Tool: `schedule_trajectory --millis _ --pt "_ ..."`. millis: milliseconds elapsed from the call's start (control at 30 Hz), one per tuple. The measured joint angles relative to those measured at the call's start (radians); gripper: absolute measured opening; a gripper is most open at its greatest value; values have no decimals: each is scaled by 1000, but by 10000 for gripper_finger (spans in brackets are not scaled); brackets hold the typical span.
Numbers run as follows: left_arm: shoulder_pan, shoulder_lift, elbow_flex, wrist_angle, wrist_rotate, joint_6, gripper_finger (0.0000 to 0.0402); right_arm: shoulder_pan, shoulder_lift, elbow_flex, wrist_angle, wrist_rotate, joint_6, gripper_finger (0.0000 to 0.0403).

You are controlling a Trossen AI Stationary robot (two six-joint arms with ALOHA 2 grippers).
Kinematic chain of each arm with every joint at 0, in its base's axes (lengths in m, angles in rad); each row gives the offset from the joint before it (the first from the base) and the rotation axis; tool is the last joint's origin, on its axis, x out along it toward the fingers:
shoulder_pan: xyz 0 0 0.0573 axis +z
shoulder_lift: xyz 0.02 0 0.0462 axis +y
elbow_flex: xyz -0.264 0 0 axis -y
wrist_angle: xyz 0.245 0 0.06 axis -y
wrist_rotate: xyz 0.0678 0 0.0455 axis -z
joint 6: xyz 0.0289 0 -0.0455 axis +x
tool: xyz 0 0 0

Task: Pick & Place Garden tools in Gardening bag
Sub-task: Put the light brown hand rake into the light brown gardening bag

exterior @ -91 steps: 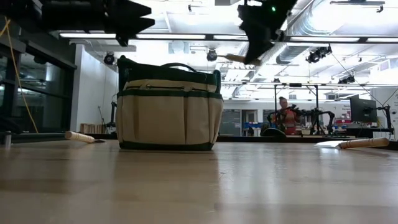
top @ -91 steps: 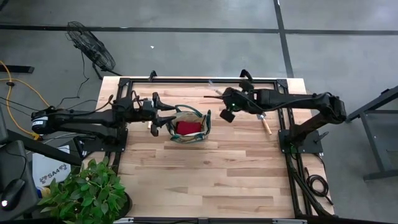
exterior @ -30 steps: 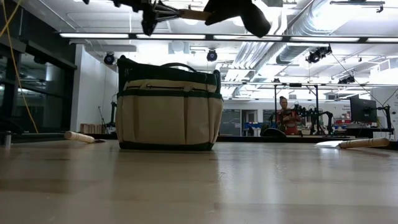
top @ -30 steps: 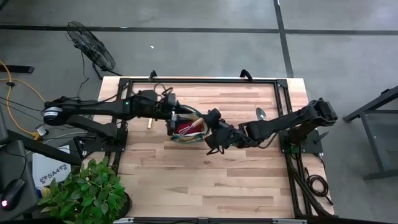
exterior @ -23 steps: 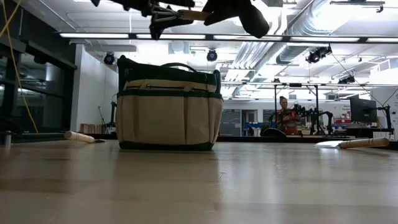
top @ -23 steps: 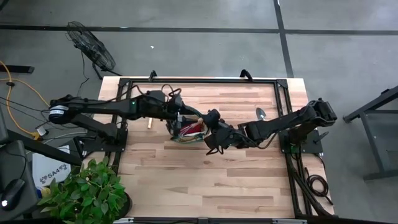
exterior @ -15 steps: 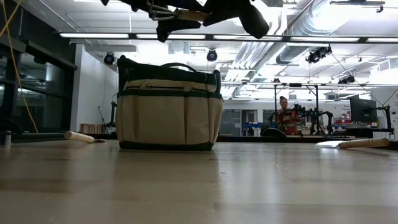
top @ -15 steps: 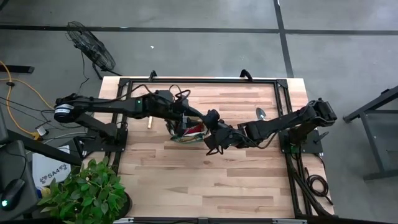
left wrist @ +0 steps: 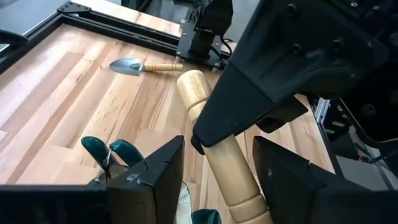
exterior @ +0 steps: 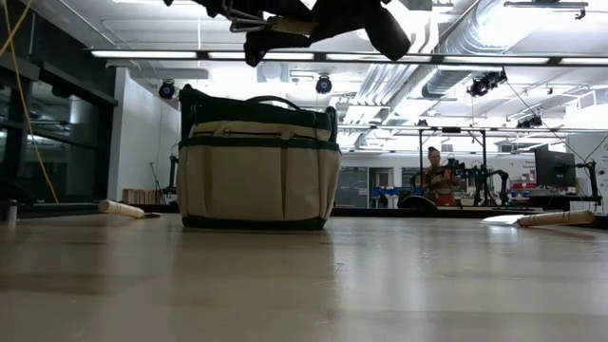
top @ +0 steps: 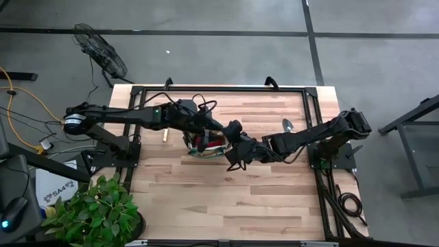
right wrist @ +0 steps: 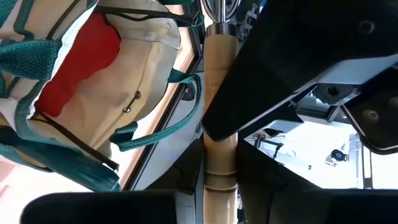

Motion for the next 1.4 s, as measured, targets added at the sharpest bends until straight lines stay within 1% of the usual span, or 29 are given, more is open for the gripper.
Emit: schedule_trajectory --millis 100,267,333,500,567,767,900,1233,1300,1400 --pt "0 0 0 -14 2 0 151 0 0 0 -17 2 20 58" --pt "1 0 0 -44 -2 9 82 -5 0 0 -41 0 42 58" --pt "1 0 0 -48 5 9 62 -5 0 0 -41 -2 42 58" --pt "1 0 0 -50 26 12 61 -5 0 0 -40 -6 42 58" --pt "1 0 0 -53 29 12 63 -6 -1 0 -39 -23 42 58" --pt "1 0 0 -54 37 16 104 -9 -2 0 -19 -50 33 58" --pt "1 0 0 -54 83 36 115 -18 -3 0 -6 -55 -3 58" --pt "0 17 -2 -66 89 37 118 -26 -3 0 9 -125 -45 58" --pt "0 26 -2 -74 90 34 111 -27 -3 0 3 -134 -48 58" --pt "0 33 -2 -71 91 32 86 -27 -3 0 -5 -162 -37 58"
